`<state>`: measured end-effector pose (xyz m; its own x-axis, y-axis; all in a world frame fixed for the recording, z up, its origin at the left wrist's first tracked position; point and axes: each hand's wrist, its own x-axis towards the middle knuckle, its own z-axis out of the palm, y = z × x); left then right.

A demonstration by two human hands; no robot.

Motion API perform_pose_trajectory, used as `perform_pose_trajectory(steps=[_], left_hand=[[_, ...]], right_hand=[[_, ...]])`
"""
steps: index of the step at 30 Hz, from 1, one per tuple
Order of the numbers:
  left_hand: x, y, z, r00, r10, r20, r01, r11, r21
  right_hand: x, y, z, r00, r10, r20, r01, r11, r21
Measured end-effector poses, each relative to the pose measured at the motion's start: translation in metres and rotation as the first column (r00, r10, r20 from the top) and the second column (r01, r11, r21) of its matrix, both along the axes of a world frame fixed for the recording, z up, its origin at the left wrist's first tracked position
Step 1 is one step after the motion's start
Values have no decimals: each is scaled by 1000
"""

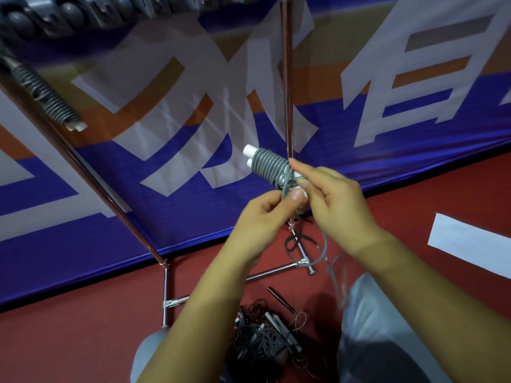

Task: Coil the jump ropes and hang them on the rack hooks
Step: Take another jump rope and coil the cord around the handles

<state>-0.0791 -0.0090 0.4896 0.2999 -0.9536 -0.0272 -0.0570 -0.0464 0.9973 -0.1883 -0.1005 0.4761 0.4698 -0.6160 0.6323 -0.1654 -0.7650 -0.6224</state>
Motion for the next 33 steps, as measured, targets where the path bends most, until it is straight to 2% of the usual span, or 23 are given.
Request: perform_pose_trajectory(steps=[3, 5, 7, 9, 11, 13, 16, 20, 23, 28, 33], left_hand=[[-8, -4, 3, 990, 128, 58, -127, 991, -31], [-6, -2, 3, 988, 152, -26, -153, 988, -30], [-1, 1, 5, 985, 99, -141, -103, 994, -26], [5, 6, 9, 981, 20, -195, -24, 1000, -17], [8, 9, 15, 959, -69, -276, 69, 998, -8], [9, 11, 20, 924, -125, -360, 129, 992, -12], [9, 11, 20, 900, -77, -428, 73, 997, -26], [5, 11, 22, 923, 10, -384, -24, 999, -31], [8, 14, 26, 922, -37, -385, 35, 999, -11], [11, 19, 31, 863, -130, -487, 190, 979, 76], [14, 30, 30, 868, -126, -480, 173, 984, 54]], right_hand=[[-5, 1, 0, 1000, 19, -2, -19, 1000, -7], [-7, 3, 1, 1000, 21, 11, -21, 1000, 23], [-8, 6, 3, 999, 35, 40, -40, 989, 140], [-9, 9, 4, 996, 46, 71, -63, 967, 247], [-10, 9, 3, 996, 31, 88, -56, 954, 294], [-10, 10, 5, 995, 18, 99, -47, 954, 297], [-10, 11, 6, 995, 22, 95, -47, 962, 271], [-11, 10, 8, 992, 17, 124, -51, 959, 280], [-13, 11, 12, 985, 17, 169, -66, 955, 290], [-12, 21, 15, 970, 62, 235, -134, 943, 304], [-11, 30, 14, 974, 31, 222, -87, 964, 249]])
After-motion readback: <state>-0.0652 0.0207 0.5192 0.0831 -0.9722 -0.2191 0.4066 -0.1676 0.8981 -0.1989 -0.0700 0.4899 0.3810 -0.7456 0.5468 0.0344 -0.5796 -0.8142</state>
